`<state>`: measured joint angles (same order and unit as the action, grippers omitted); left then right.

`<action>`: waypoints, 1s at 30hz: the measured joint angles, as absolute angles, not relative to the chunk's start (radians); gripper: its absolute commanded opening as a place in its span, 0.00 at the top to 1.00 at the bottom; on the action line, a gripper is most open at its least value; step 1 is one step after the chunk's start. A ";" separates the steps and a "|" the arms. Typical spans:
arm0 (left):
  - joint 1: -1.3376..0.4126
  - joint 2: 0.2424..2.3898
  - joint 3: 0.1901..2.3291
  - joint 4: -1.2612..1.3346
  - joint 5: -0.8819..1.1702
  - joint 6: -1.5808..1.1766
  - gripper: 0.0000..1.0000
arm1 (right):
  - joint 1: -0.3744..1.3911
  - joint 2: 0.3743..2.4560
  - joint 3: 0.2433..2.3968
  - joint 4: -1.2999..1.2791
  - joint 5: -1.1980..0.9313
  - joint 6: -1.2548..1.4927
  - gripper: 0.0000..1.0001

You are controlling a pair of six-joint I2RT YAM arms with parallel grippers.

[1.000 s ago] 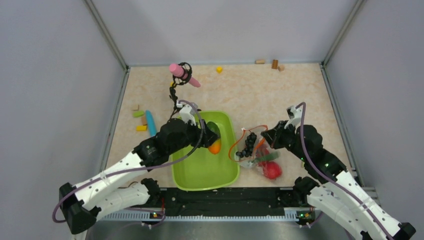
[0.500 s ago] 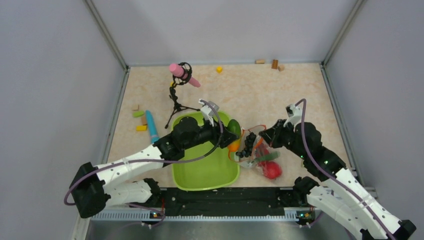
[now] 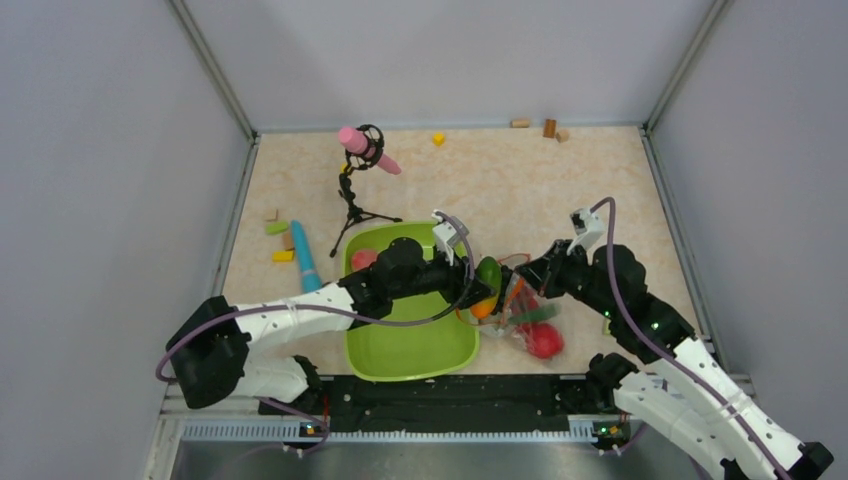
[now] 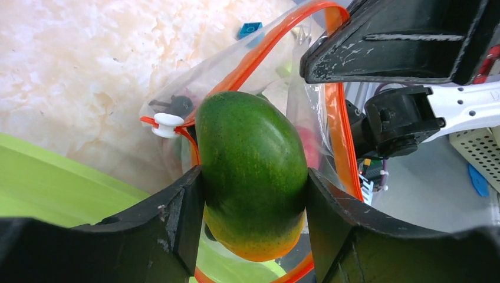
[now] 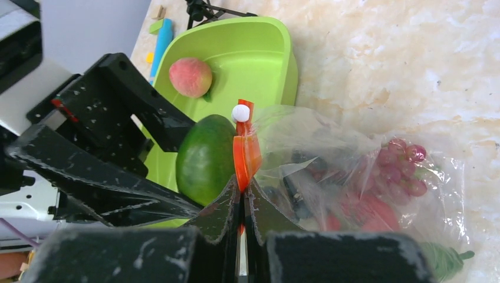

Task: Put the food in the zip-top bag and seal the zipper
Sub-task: Place the fake fruit in the zipper food storage bag.

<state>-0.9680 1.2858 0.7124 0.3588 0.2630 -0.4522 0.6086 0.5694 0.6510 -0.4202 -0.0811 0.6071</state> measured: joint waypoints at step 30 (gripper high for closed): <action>-0.976 1.166 0.767 0.176 0.262 -0.435 0.03 | 0.609 0.570 0.716 -0.511 -0.076 0.579 1.00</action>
